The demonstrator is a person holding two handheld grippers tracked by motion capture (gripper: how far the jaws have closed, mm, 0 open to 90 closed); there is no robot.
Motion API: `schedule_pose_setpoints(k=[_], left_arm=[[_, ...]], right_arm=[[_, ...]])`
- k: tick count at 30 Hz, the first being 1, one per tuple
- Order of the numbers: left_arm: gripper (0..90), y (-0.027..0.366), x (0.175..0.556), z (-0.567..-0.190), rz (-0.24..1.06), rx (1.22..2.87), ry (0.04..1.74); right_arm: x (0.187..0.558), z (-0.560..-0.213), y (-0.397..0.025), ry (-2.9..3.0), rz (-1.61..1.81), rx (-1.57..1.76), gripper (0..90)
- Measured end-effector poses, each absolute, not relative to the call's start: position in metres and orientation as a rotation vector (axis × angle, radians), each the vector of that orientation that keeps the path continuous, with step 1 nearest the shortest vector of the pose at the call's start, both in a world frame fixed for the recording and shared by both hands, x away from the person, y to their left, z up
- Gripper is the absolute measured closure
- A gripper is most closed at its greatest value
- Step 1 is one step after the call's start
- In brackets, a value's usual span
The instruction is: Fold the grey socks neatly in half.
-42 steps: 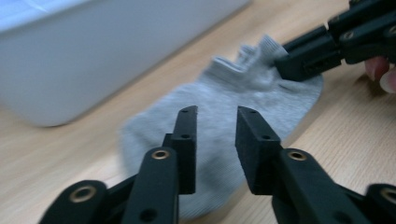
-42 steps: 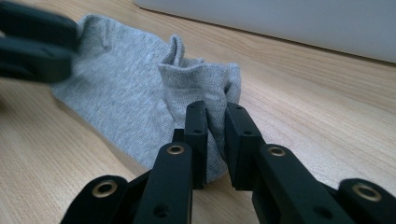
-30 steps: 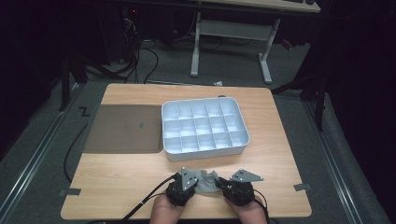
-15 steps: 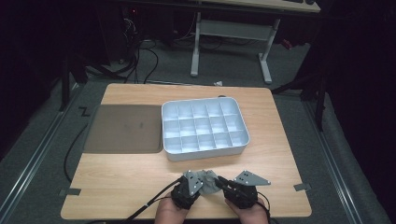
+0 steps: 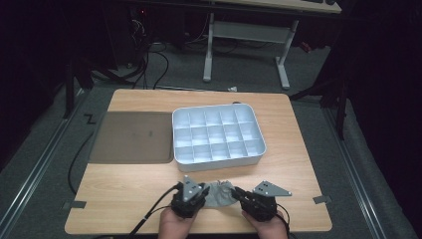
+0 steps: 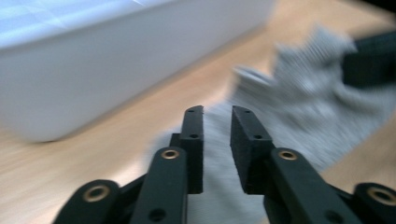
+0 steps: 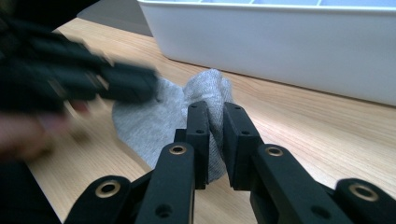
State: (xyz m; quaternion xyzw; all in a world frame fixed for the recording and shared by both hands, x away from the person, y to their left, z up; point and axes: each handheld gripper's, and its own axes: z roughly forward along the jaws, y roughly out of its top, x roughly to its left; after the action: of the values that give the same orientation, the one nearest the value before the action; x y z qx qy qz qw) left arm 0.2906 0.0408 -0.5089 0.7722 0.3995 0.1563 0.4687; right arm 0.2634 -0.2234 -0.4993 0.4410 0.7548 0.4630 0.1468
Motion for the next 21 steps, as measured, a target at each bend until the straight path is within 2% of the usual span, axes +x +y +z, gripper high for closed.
schedule_pose_setpoints(k=[3,10,11,15,18,21], left_arm=[[66.1,0.058,0.292,-0.511,0.338,1.869,1.012],[57.2,0.064,0.297,-0.532,0.101,1.840,1.068],[58.2,0.064,0.298,-0.534,0.073,1.836,1.078],[76.4,0.067,0.300,-0.537,-0.005,1.797,1.109],[79.7,0.067,0.296,-0.537,-0.015,1.781,1.099],[79.2,0.067,0.295,-0.537,-0.031,1.780,1.095]], right_arm=[[0.265,-0.501,-0.225,2.175,1.327,1.279,82.2],[0.265,-0.501,-0.225,2.169,1.310,1.277,82.0],[0.265,-0.500,-0.225,2.168,1.308,1.281,81.9],[0.265,-0.500,-0.225,2.171,1.286,1.276,81.7],[0.265,-0.498,-0.220,2.172,1.260,1.270,81.5],[0.265,-0.496,-0.216,2.176,1.243,1.251,81.4]])
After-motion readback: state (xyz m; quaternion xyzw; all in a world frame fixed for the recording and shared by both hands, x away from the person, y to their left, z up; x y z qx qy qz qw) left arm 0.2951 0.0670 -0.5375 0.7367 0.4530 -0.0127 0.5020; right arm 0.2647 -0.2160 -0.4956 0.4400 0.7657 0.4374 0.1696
